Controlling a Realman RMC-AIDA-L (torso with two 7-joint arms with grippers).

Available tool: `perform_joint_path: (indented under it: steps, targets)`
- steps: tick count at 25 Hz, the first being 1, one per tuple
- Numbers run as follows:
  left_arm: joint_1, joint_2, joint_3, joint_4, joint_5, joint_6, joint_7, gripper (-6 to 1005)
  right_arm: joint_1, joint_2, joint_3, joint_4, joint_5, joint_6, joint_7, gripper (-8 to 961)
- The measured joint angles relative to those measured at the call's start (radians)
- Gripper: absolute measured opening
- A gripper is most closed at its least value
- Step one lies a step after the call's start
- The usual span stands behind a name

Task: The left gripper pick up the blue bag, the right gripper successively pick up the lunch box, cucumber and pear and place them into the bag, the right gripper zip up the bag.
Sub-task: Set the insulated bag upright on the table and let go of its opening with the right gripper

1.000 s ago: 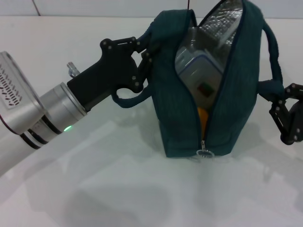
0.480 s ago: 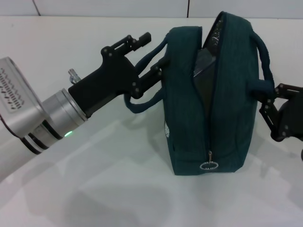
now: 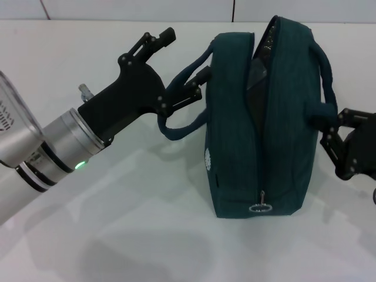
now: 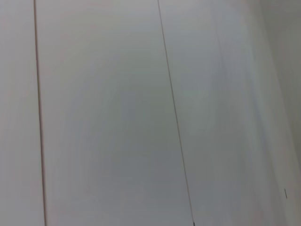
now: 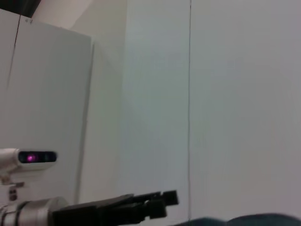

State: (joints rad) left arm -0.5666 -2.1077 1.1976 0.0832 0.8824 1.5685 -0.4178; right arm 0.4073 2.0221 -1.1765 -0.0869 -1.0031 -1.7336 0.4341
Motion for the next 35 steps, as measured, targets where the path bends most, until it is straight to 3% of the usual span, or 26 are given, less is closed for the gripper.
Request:
perform_joint_path:
  steps: [6, 16, 23, 28, 35]
  targets:
    - [-0.005, 0.0, 0.002, -0.006, 0.007, -0.006, 0.007, 896, -0.004, -0.008, -0.045, -0.005, 0.0, 0.019, 0.057, 78]
    - [-0.007, 0.0, 0.018, -0.008, 0.018, -0.001, 0.015, 895, -0.027, -0.008, -0.079, -0.003, 0.0, 0.015, 0.08, 353]
    - [-0.007, 0.0, 0.018, -0.008, 0.02, -0.002, 0.016, 896, -0.089, -0.012, -0.073, -0.028, 0.004, -0.09, 0.056, 505]
    - [-0.008, 0.0, 0.017, -0.006, 0.02, -0.003, 0.016, 896, -0.103, -0.013, -0.078, -0.033, 0.003, -0.127, 0.021, 692]
    - [-0.009, 0.0, 0.017, -0.003, 0.021, -0.004, 0.016, 895, -0.095, -0.048, -0.139, -0.062, -0.125, -0.186, 0.064, 685]
